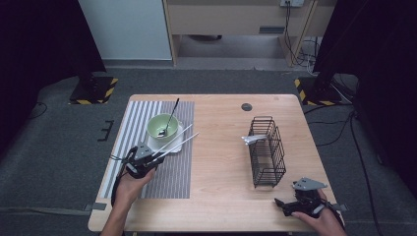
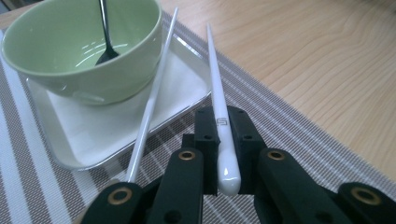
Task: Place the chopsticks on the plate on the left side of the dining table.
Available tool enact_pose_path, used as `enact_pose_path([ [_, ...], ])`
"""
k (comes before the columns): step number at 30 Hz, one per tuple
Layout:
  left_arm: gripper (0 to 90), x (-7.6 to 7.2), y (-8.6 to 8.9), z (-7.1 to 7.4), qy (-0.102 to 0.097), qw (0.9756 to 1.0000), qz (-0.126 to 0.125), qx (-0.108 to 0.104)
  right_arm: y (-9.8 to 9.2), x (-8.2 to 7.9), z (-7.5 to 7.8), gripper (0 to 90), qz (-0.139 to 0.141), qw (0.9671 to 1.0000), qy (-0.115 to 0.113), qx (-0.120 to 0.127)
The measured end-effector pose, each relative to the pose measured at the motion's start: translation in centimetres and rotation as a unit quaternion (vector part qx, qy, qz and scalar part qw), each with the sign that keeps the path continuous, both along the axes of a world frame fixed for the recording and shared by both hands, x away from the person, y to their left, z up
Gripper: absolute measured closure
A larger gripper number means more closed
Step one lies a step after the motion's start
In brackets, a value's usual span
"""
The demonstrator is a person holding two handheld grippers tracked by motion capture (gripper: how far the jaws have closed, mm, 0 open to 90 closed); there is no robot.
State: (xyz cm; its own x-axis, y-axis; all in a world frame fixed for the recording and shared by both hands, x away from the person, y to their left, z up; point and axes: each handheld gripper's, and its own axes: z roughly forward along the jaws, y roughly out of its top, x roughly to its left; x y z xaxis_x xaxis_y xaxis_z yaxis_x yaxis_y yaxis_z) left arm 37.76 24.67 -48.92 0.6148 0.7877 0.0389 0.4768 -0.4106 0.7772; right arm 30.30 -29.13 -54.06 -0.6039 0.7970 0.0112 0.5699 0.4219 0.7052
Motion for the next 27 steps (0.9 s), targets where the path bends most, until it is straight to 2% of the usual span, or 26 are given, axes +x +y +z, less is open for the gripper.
enact_pose_path([
  [12, 83.0, 0.3, 0.2, -1.1, 0.010, 0.9992, -0.001, 0.038, 0.0, 0.0, 0.0, 0.3, 0.001, 1.0000, -0.001, -0.001],
  [27, 82.9, 0.7, 0.7, -2.1, 0.028, 0.9981, -0.005, 0.055, 0.0, 0.0, 0.0, 0.3, 0.001, 1.0000, 0.000, 0.000],
])
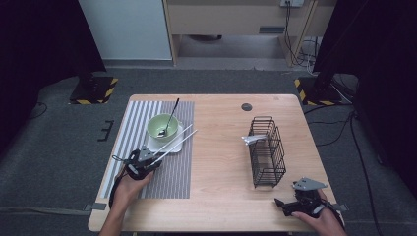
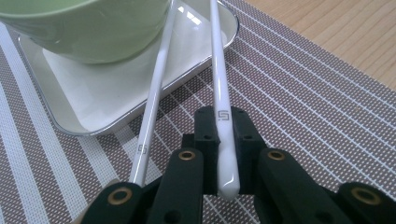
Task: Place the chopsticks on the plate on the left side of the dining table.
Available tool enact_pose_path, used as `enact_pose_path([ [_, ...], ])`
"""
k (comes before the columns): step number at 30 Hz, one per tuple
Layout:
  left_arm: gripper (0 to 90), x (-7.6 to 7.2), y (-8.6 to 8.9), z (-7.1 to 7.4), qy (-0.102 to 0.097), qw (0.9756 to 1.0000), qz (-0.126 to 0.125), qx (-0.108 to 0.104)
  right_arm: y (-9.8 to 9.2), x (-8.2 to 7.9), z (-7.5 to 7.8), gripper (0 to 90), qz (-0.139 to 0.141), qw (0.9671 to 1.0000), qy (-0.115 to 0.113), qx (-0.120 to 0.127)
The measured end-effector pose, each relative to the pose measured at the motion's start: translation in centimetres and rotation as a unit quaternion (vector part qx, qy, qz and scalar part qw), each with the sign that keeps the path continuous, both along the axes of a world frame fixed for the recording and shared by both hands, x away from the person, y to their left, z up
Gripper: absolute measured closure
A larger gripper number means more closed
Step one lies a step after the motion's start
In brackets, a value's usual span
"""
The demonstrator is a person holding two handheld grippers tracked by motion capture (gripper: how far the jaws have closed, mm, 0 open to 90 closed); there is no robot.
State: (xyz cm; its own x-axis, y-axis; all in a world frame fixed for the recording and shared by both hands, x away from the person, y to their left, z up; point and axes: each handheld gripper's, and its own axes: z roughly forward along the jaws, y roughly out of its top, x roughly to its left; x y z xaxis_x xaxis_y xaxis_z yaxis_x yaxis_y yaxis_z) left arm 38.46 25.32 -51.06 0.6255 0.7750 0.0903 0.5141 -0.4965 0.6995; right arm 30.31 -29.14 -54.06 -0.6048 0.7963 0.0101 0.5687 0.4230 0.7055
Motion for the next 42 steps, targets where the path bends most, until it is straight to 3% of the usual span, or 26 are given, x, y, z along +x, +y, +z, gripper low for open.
enact_pose_path([
  [27, 82.4, 0.5, 0.8, -1.2, 0.032, 0.9992, 0.025, -0.005, 0.0, 0.0, 0.0, 0.3, 0.000, 1.0000, 0.000, 0.000],
  [42, 81.8, 0.5, 0.7, -1.2, 0.030, 0.9992, 0.026, -0.001, 0.0, 0.0, 0.0, 0.3, 0.000, 1.0000, 0.000, 0.000],
])
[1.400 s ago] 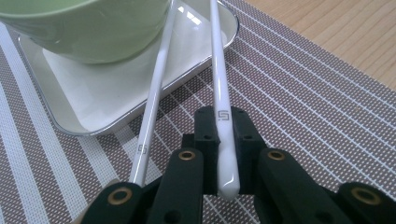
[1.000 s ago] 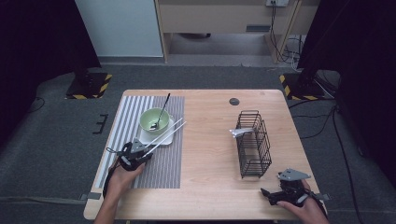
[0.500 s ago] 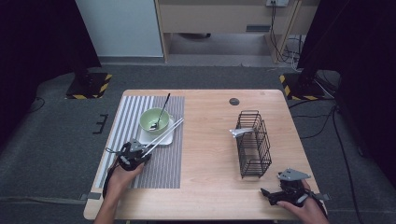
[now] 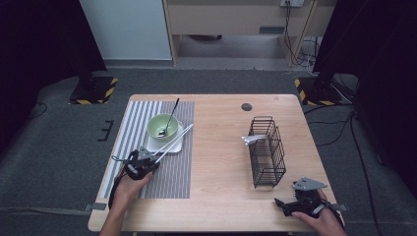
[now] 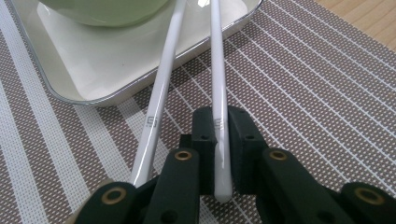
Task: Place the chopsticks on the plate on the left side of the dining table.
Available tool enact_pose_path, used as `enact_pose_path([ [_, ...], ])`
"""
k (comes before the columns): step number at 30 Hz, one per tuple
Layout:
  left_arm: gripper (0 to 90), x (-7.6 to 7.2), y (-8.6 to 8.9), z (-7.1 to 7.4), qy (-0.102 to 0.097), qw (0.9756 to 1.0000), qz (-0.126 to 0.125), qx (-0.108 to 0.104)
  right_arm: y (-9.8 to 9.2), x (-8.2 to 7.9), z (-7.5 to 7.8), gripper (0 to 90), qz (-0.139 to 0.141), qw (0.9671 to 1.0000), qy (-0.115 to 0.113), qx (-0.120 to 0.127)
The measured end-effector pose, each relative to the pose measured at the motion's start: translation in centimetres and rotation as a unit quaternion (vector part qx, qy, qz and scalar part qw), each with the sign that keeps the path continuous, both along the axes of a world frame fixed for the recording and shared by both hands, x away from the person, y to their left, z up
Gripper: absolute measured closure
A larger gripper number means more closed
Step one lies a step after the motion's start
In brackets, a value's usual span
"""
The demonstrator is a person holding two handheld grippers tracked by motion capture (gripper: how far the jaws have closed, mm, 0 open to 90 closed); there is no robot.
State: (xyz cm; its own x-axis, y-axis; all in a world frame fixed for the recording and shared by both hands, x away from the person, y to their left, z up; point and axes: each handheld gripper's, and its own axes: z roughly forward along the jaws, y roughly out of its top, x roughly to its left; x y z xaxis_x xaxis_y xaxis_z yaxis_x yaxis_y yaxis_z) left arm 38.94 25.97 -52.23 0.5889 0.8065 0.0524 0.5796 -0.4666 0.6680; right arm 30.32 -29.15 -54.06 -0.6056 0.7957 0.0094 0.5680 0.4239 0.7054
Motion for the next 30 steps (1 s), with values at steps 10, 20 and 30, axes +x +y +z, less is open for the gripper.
enact_pose_path([
  [10, 82.5, -0.06, -0.13, 0.24, -0.010, 0.9999, 0.001, 0.003, 0.01, 0.00, 0.00, 0.3, 0.000, 1.0000, 0.000, 0.000],
  [20, 82.5, -0.04, 0.37, 0.25, -0.005, 1.0000, 0.006, -0.003, 0.01, 0.00, 0.00, 0.3, -0.001, 1.0000, 0.000, 0.000],
  [30, 82.0, 0.01, 0.35, 0.19, -0.011, 0.9998, 0.014, 0.003, 0.00, 0.00, 0.00, 0.3, 0.000, 1.0000, 0.000, 0.000],
])
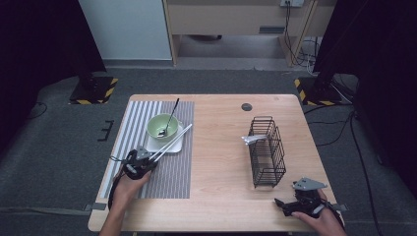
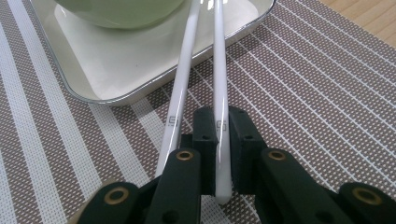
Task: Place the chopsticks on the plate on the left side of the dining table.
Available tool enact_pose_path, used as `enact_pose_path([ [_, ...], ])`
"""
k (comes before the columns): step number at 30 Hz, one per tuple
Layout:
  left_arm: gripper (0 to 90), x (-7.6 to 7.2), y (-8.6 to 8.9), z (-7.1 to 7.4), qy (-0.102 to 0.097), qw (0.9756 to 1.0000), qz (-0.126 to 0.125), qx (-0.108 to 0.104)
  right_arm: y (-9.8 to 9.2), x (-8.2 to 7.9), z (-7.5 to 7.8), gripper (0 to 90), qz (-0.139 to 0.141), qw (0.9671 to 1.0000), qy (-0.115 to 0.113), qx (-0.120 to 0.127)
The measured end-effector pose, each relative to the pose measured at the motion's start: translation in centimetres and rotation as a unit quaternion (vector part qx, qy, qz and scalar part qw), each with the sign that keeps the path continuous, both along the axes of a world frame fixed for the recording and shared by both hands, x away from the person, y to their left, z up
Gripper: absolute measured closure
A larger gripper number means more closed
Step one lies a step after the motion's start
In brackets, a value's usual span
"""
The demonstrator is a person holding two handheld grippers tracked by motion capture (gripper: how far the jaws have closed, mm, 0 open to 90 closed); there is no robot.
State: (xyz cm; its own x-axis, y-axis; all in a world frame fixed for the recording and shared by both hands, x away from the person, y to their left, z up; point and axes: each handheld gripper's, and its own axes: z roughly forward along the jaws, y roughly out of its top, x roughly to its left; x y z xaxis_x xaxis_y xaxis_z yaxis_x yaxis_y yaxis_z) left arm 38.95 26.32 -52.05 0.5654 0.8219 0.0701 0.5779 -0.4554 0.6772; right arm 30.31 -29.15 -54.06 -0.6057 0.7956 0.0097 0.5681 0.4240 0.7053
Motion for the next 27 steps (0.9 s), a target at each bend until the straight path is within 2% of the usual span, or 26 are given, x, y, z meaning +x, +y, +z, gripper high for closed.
enact_pose_path([
  [7, 81.4, 0.05, -0.04, -0.04, -0.005, 0.9999, 0.004, 0.009, 0.01, 0.00, 0.00, 0.3, 0.000, 1.0000, 0.000, 0.000],
  [27, 80.3, 0.13, -0.23, -0.05, -0.012, 0.9997, 0.010, 0.017, 0.00, 0.00, 0.00, 0.3, 0.000, 1.0000, 0.000, 0.000],
])
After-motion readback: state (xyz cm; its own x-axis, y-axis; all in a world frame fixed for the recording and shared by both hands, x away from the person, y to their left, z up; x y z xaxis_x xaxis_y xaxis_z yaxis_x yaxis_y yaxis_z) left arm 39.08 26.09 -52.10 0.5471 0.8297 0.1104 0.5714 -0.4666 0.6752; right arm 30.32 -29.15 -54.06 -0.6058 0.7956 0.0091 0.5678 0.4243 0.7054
